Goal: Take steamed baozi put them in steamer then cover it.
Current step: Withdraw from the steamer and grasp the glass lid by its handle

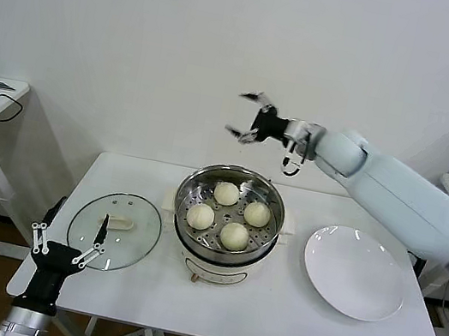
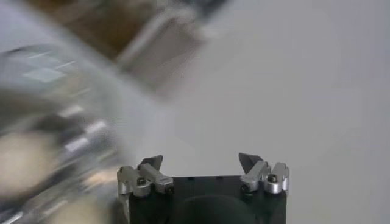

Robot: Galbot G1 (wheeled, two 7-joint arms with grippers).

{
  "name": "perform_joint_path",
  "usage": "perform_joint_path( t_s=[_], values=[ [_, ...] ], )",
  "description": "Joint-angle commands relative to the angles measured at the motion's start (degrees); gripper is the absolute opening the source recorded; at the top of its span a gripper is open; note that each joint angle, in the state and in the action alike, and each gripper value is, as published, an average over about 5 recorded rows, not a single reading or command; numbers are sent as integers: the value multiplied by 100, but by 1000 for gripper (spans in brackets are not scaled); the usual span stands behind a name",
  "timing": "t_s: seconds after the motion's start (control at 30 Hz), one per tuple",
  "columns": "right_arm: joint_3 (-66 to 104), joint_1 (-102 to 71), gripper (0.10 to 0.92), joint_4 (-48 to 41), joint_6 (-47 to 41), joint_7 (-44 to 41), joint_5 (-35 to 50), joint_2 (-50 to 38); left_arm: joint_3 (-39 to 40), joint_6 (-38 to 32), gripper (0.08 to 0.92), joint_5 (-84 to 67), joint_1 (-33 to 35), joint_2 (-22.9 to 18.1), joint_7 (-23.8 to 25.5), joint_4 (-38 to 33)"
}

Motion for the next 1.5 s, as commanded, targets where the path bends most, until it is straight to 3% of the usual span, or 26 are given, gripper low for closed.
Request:
perform_joint_path(
  t_s=[0.03,0.33,0.6,1.07,1.23,1.5],
  values=[
    [4433,-4119,823,771,815,2748,-126,-762,18,84,823,1354,-524,98,-62,229],
    [6735,-6897,823,1050,1184,2651,-693,144,33,108,823,2980,-938,211,-81,1177],
    [7681,-8169,823,1331,1321,2387,-775,987,168,198,823,4542,-1350,303,-375,2389],
    [7970,-8695,823,1510,1329,2248,-1047,1531,513,540,823,5754,-2128,171,-903,3951],
    [7966,-8723,823,1466,1322,2211,-1113,1596,490,712,823,5953,-2415,102,-1259,4267],
    [7951,-8673,823,1399,1302,2188,-1125,1574,504,692,823,5999,-2694,103,-1328,4605]
  ],
)
